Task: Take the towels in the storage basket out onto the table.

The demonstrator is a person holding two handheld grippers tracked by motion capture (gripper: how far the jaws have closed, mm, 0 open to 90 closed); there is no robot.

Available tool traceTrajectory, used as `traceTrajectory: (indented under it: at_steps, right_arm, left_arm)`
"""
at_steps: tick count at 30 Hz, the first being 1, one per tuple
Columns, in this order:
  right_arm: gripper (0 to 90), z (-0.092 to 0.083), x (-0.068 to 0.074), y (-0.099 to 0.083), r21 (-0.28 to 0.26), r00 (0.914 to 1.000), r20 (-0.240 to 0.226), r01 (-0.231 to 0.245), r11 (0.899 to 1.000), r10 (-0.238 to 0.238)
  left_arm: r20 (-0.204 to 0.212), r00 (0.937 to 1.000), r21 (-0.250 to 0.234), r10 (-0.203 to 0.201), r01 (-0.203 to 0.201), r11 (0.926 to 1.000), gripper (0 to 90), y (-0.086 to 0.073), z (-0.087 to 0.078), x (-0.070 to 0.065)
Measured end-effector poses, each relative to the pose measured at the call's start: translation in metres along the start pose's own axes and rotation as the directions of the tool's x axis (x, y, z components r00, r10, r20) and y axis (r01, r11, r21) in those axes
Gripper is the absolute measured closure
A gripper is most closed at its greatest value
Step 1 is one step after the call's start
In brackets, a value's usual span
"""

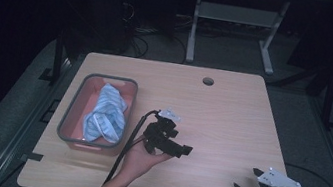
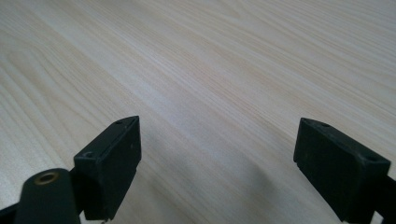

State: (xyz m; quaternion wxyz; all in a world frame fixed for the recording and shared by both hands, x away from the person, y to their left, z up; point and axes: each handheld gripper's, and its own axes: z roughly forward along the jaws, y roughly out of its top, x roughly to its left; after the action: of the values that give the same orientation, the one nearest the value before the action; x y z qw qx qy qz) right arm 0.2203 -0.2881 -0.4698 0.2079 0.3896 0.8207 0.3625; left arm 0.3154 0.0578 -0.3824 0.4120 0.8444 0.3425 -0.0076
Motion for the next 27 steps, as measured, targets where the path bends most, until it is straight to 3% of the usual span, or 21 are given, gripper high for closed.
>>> traceTrajectory:
  at_steps: [8,18,27]
  right_arm:
    - [14.4,-0.001,0.000,0.000,-0.003,1.0000,0.000,0.001,1.000,-0.001]
    - [14.4,0.001,0.000,0.001,-0.001,1.0000,-0.002,0.001,1.000,-0.001]
    - [14.4,0.000,0.001,0.001,0.000,1.0000,-0.005,0.003,1.000,-0.003]
  left_arm:
    - [-0.028,0.9996,0.013,-0.005,0.006,0.9999,19.8,0.010,-0.007,0.009]
    - [-0.088,0.9961,0.027,0.004,-0.002,0.9996,19.8,0.023,-0.029,0.022]
    - [-0.128,0.9913,0.017,-0.030,0.032,0.9993,19.5,0.028,-0.051,0.040]
